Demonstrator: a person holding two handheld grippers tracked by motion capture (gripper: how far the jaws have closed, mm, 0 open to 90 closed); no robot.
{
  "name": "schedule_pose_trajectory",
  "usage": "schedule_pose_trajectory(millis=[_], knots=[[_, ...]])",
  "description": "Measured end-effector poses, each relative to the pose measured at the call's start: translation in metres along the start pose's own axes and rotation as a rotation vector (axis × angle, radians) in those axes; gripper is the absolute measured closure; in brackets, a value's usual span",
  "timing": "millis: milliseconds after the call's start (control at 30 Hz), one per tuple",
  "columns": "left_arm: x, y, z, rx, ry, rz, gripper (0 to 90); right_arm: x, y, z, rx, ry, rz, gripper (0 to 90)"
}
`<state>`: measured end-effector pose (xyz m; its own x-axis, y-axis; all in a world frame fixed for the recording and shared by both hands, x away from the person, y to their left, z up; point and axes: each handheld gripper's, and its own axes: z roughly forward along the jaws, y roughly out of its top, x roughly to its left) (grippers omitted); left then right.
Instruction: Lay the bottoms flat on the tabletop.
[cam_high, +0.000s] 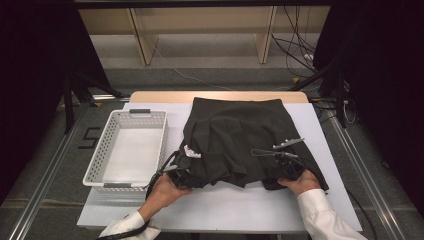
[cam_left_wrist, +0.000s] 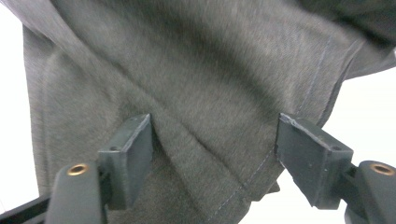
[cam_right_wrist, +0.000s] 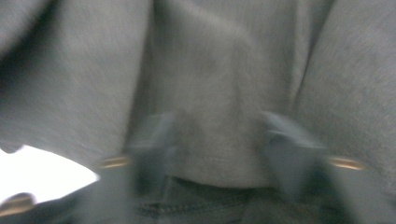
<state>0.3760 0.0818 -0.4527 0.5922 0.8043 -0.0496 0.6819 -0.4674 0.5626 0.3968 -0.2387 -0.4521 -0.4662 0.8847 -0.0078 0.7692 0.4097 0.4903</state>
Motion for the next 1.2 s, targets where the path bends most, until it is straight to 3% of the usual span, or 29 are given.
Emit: schedule_pose_trajectory(millis=[67,100,233,367,400,467,567,633,700,767,867,900,933,1000,1100,1200], knots=[[0.000,-0.001,0.002,0.016,0.003,-0.001,24.5,0.003,-0.003,0.004,0.011,0.023,-0.028,85.3],[0.001,-0.001,0.003,0.022,0.005,0.001,23.5,0.006,-0.004,0.003,0.014,0.035,-0.058,88.0],[0.002,-0.002,0.003,0.047,0.000,0.006,20.4,0.021,-0.004,-0.011,0.000,0.102,-0.115,89.2],[0.001,-0.005,0.011,0.073,-0.003,0.011,19.5,0.044,-0.004,-0.019,-0.014,0.214,-0.151,88.9],[0.000,-0.006,0.013,0.084,-0.005,0.023,18.5,0.051,-0.004,-0.019,-0.011,0.227,-0.159,88.6],[-0.002,-0.007,0.014,0.082,0.001,0.029,17.7,0.056,-0.004,-0.018,-0.012,0.211,-0.167,84.2],[-0.003,-0.008,0.015,0.080,0.008,0.045,18.4,0.040,0.000,-0.027,-0.090,0.193,-0.078,52.3],[-0.004,-0.009,0.019,0.080,0.002,0.066,23.6,0.024,0.001,-0.039,-0.173,0.145,-0.018,42.9],[-0.006,-0.008,0.021,0.068,-0.015,0.093,30.0,0.008,0.000,-0.050,-0.231,0.092,0.038,40.7],[-0.009,-0.004,0.020,0.069,-0.038,0.123,44.9,-0.004,-0.004,-0.057,-0.249,0.046,0.065,39.6],[-0.012,0.000,0.023,0.048,-0.060,0.123,61.2,-0.018,-0.010,-0.058,-0.254,0.039,0.102,39.7],[-0.012,0.000,0.025,0.036,-0.012,0.129,71.8,-0.020,-0.012,-0.057,-0.251,0.031,0.107,39.7],[-0.010,0.000,0.026,0.014,-0.017,0.132,78.6,-0.023,-0.013,-0.056,-0.245,0.027,0.112,39.7],[-0.011,-0.001,0.025,0.009,-0.010,0.151,82.5,-0.026,-0.015,-0.053,-0.237,0.016,0.114,40.2],[-0.014,-0.001,0.024,0.003,-0.003,0.148,83.8,-0.030,-0.017,-0.050,-0.228,0.011,0.111,40.9],[-0.011,0.001,0.021,0.008,-0.042,0.075,79.1,-0.031,-0.017,-0.049,-0.223,0.007,0.109,41.2]])
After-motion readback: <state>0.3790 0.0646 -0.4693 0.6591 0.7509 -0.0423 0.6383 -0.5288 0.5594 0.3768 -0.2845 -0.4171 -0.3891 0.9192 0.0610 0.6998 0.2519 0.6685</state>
